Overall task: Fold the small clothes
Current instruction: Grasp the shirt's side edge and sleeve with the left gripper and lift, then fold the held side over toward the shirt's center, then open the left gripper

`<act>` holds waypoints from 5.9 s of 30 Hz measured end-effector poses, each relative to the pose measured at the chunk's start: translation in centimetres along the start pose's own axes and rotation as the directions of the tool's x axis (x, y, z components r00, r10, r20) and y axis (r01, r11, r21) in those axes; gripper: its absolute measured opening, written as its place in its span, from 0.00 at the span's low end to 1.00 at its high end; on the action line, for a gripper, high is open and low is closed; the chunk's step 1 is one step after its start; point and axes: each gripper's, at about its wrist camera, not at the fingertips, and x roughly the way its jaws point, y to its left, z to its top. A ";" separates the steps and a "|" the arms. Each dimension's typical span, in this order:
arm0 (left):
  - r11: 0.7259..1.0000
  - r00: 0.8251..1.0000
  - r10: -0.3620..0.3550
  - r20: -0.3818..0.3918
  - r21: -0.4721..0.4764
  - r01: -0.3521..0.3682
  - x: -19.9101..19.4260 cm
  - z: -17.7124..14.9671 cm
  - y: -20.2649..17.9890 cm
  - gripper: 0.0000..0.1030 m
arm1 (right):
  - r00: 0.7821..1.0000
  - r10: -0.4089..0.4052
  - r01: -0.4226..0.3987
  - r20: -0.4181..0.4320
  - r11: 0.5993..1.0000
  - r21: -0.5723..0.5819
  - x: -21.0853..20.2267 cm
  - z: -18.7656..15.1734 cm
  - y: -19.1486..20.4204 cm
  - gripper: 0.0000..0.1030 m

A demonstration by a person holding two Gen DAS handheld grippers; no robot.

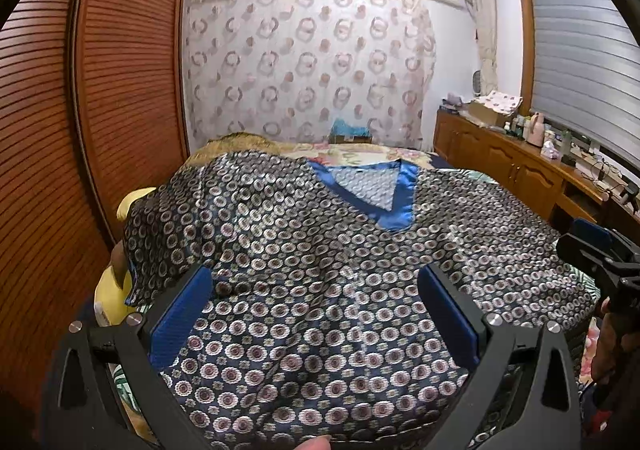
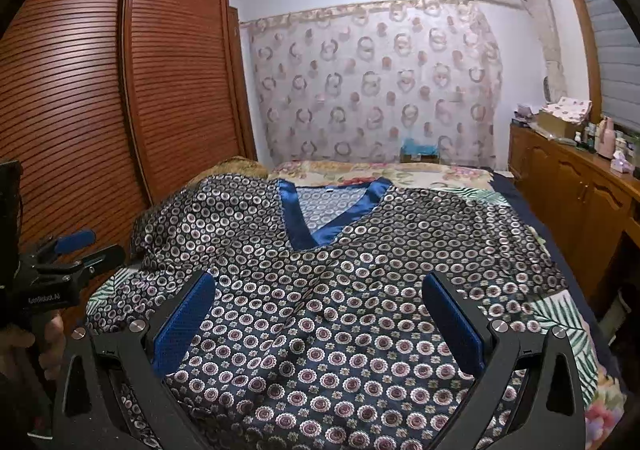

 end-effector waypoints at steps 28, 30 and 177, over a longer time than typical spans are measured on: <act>0.981 0.984 0.103 -0.147 -0.146 -0.125 6.8 1.1 16.0 0.92 | 0.975 0.082 -0.101 -0.208 0.991 -0.083 10.2 1.3 -0.6 1.00; 0.979 0.980 0.096 -0.173 -0.163 -0.124 7.7 0.9 17.0 0.89 | 0.975 0.090 -0.107 -0.204 0.991 -0.076 10.2 1.5 -0.6 1.00; 0.996 0.998 -0.053 -0.038 0.074 0.056 3.6 4.5 1.4 0.81 | 0.977 0.045 -0.058 -0.207 0.997 -0.054 16.1 9.8 -6.0 0.94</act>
